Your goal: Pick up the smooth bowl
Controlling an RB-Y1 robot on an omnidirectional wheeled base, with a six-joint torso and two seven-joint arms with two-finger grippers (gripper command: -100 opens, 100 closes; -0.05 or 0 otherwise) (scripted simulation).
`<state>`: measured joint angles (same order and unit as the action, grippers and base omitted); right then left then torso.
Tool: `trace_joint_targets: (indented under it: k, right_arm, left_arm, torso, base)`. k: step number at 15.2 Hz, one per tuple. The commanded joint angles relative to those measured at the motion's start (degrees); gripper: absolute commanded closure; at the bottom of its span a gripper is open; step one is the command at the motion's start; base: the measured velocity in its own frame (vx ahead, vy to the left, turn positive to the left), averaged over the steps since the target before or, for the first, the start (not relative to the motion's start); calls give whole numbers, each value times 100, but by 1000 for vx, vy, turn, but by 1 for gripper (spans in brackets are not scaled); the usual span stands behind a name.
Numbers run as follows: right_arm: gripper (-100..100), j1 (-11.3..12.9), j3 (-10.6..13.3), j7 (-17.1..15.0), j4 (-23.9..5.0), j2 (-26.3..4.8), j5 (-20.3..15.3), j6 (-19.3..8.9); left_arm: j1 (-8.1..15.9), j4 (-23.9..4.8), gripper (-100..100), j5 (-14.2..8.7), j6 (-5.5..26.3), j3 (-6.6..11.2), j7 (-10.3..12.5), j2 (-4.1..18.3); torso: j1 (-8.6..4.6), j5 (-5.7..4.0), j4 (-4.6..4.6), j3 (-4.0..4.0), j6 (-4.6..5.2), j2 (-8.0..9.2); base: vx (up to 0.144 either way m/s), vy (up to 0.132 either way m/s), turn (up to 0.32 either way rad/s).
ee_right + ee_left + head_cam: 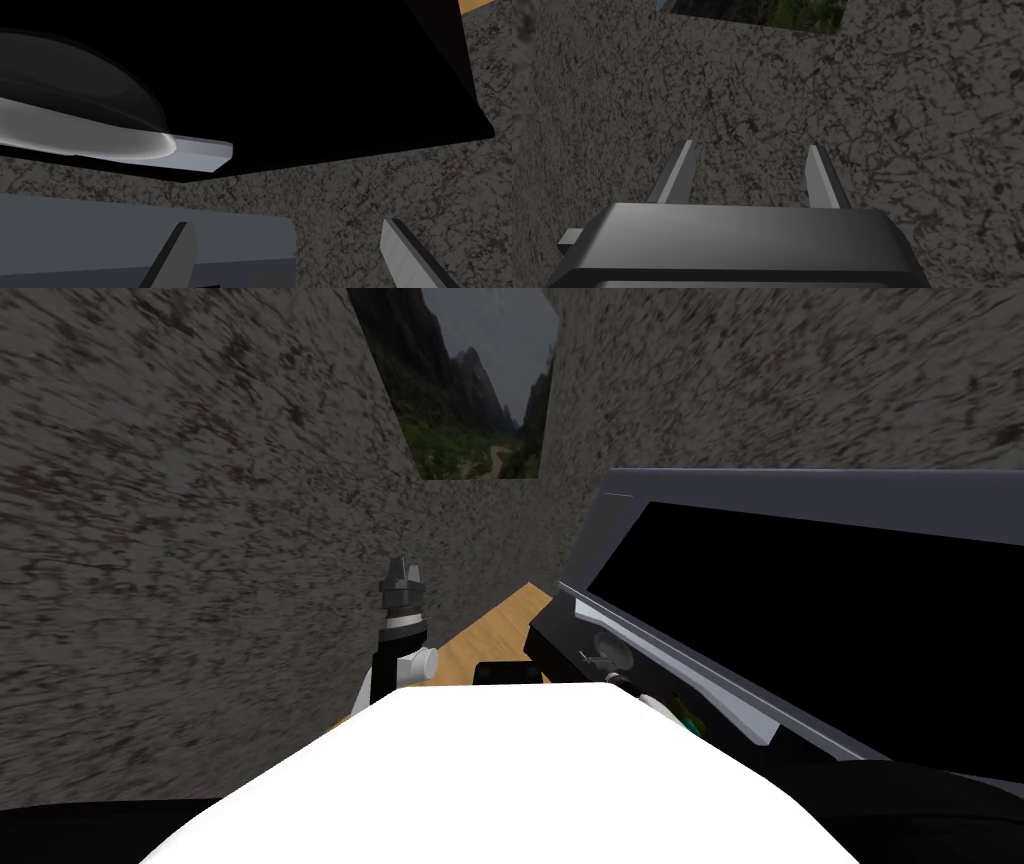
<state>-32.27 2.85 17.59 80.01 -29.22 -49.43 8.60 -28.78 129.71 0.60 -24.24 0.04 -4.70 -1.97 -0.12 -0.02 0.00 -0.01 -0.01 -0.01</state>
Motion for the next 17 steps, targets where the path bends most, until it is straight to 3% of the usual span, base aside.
trace_joint_targets:
  k: [1,2,4,7,9,15,17]
  right_arm:
    - [-100,33,-7,73,-181,3,-84,-26]
    - [-100,13,18,171,-383,-67,-276,-125]
    - [-100,13,18,171,-407,-67,-276,-125]
    - [-100,-24,65,357,-823,-196,-636,-311]
    - [-100,-24,65,357,-832,-196,-636,-311]
    - [-100,-72,131,601,-1387,-359,-1104,-555]
    - [-100,-99,170,736,-1691,-447,-1359,-688]
  left_arm:
    - [0,0,0,0,0,0,0,0]
    - [-1,0,0,0,0,0,0,0]
    - [0,0,0,0,0,0,0,0]
    - [0,0,0,0,0,0,0,0]
    - [-1,0,0,0,0,0,0,0]
    - [0,0,0,0,0,0,0,0]
    - [0,0,0,0,0,0,0,0]
  torso:
    - [0,0,0,0,0,0]
    - [1,0,0,1,3,2]
    - [2,0,0,0,2,1]
    - [2,1,-1,-2,0,-4]
    - [1,1,-2,-5,1,-8]
    - [-1,1,-2,-5,0,-8]
    - [-1,0,-1,-2,0,-4]
  base:
    - [-11,-14,56]
    - [6,-8,183]
    - [-5,-12,106]
    - [20,-6,267]
    - [10,-9,119]
    - [15,-13,192]
    - [6,-17,234]
